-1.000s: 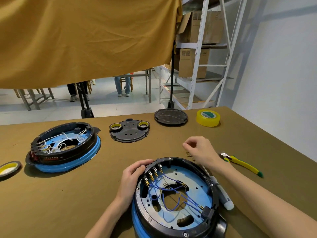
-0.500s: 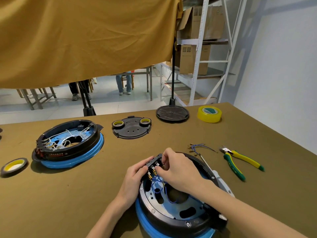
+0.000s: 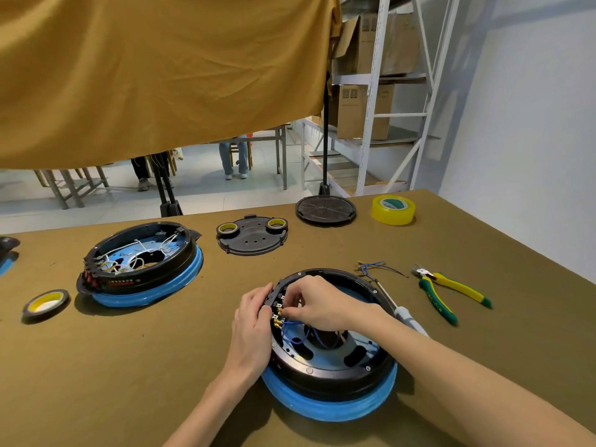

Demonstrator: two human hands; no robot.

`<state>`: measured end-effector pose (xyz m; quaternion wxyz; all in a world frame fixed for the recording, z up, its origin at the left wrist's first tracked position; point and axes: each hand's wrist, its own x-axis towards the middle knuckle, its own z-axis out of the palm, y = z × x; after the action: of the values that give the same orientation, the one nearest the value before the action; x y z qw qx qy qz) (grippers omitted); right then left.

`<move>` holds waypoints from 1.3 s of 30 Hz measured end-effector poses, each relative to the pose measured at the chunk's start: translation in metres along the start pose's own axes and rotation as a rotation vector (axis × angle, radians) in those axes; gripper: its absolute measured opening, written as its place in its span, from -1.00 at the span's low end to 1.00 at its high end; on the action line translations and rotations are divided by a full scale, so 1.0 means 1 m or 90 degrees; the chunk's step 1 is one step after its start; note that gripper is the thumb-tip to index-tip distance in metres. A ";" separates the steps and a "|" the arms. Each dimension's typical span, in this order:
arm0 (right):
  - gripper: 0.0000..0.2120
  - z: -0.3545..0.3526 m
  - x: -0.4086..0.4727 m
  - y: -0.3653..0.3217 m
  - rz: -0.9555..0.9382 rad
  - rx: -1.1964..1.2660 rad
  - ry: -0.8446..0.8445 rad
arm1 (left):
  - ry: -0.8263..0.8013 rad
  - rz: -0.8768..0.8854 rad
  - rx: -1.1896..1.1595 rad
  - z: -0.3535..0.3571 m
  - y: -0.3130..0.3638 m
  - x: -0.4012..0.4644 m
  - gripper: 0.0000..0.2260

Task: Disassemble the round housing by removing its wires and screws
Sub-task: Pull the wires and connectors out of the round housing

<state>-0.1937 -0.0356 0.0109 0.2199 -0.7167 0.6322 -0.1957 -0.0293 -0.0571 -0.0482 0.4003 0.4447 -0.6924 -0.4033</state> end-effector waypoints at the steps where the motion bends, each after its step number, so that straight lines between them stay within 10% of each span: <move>1: -0.83 0.000 0.001 0.000 -0.006 0.006 0.005 | -0.008 0.011 0.024 0.000 0.000 0.000 -0.51; 39: -0.88 0.025 -0.013 0.010 -0.012 -0.016 0.081 | -0.142 0.126 -0.021 -0.016 -0.027 0.000 -0.52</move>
<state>-0.1891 -0.0218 -0.0156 0.1684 -0.7113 0.6407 -0.2350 -0.0069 -0.0679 -0.0673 0.3660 0.3198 -0.7662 -0.4203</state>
